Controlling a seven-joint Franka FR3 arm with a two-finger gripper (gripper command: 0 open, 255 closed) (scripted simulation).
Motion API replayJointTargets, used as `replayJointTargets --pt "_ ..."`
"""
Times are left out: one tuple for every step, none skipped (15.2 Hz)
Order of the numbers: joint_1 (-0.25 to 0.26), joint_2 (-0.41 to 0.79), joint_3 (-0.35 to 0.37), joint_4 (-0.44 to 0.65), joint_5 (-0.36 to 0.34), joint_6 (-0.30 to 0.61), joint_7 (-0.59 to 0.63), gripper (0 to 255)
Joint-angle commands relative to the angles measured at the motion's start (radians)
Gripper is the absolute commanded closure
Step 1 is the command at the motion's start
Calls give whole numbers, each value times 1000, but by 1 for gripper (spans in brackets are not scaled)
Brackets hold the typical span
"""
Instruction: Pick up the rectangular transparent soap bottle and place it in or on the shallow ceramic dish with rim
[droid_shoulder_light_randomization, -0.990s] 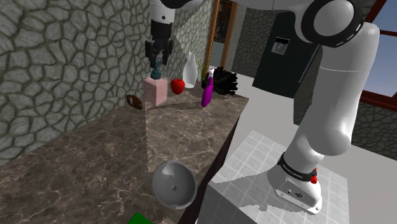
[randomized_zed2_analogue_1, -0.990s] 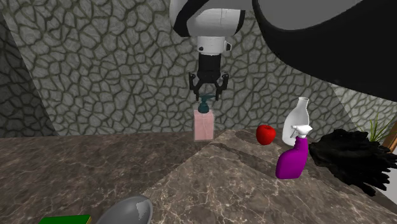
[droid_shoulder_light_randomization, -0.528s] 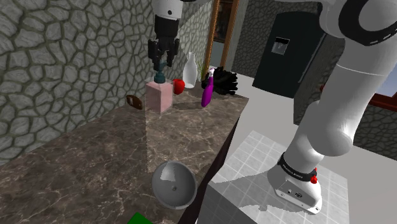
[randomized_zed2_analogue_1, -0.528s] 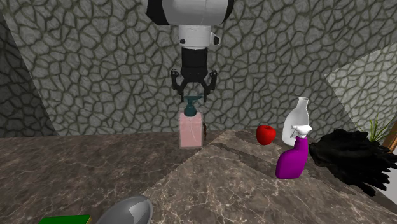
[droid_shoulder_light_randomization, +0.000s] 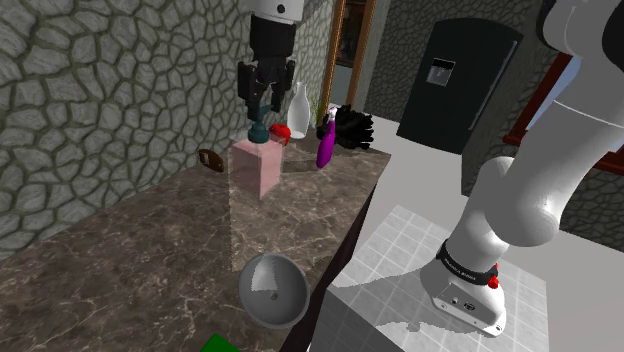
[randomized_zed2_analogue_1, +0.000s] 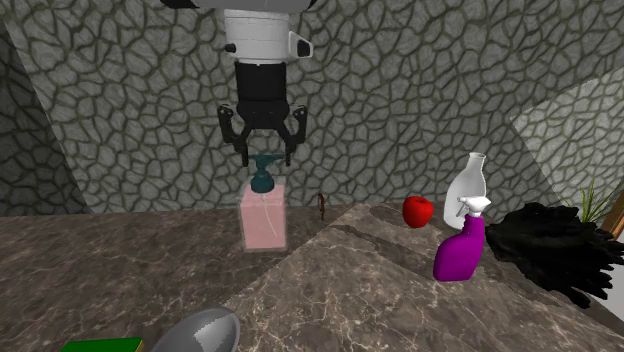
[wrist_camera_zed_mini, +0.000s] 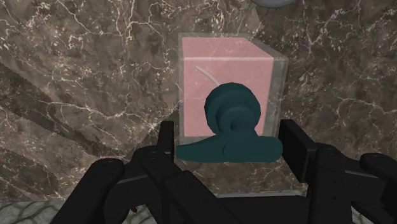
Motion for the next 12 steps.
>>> replayJointTargets --pt "18 -36 21 -23 9 -11 39 255" --pt "27 -53 31 -33 15 -17 56 255" --pt "35 -69 42 -41 20 -23 74 255" --pt "44 -85 52 -49 25 -30 92 255" --pt "53 -100 63 -55 31 -37 110 255" --pt "62 -113 74 -60 36 -45 129 255" --pt "70 -126 86 -64 42 -52 148 255" --pt "79 -138 98 -67 47 -60 167 255" --pt "88 -149 110 -69 52 -68 187 255" --pt "96 -160 122 -69 58 -76 207 255" --pt "104 -169 135 -68 63 -84 227 255" --pt "113 -177 148 -66 68 -93 248 255"
